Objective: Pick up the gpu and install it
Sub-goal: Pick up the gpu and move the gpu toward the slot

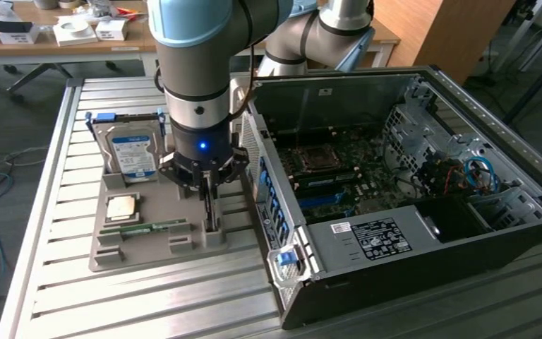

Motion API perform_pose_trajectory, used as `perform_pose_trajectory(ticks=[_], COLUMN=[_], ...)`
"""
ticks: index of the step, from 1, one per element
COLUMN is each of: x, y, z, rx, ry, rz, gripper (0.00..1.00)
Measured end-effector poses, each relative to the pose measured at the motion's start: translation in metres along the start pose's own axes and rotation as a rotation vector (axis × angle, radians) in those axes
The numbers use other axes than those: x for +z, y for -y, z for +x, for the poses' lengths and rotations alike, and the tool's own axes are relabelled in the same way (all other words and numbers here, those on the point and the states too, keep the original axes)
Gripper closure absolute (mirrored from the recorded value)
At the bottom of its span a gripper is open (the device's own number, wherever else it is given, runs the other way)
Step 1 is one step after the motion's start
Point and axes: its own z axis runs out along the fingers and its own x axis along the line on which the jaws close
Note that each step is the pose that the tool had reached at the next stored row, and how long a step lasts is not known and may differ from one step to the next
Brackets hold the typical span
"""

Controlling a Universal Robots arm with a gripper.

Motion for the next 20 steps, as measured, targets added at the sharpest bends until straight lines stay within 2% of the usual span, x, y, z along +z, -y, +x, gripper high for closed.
perform_pose_trajectory(ticks=[8,15,20], x=[-0.0019,-0.0113,-0.0219], y=[-0.0001,-0.0005,-0.001], z=[0.0,0.0,-0.001], rx=[0.0,0.0,0.0], ry=[0.0001,0.0001,0.0001], rz=[0.0009,0.0009,0.0009], gripper=[0.74,0.74,0.74])
